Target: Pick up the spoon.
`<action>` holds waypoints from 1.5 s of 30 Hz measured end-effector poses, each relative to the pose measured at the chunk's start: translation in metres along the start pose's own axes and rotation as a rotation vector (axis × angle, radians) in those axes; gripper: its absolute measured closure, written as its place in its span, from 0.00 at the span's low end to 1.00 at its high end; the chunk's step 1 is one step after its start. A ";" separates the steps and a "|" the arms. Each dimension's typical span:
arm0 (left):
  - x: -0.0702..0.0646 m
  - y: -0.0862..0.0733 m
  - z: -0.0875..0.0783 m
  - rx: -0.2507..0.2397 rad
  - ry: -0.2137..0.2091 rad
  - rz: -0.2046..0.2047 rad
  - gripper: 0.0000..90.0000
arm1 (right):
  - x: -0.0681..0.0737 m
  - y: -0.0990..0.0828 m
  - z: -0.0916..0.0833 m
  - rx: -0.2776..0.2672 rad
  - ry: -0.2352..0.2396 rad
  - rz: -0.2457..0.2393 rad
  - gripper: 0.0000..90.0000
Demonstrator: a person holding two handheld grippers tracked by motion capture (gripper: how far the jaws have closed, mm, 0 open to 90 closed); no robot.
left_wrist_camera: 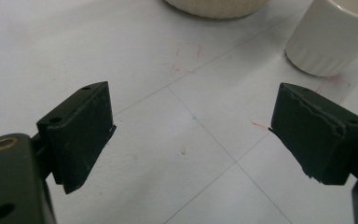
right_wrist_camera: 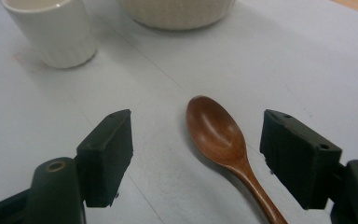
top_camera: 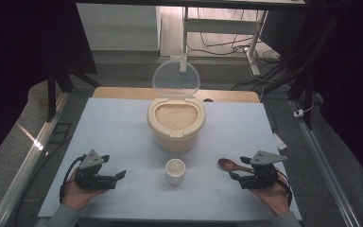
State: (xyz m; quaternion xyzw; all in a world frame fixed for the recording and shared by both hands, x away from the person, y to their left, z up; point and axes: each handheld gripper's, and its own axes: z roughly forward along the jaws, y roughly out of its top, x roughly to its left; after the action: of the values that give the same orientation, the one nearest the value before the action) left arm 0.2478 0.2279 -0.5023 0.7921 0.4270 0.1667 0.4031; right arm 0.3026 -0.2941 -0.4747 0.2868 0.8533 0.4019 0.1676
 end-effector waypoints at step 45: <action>0.001 0.000 0.012 0.051 0.010 0.018 0.15 | -0.061 0.030 -0.007 0.453 0.004 -0.142 0.38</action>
State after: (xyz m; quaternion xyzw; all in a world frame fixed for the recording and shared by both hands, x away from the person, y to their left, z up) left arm 0.2554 0.2225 -0.5104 0.8051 0.4258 0.1632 0.3793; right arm 0.3567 -0.3212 -0.4437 0.2556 0.9401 0.1879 0.1249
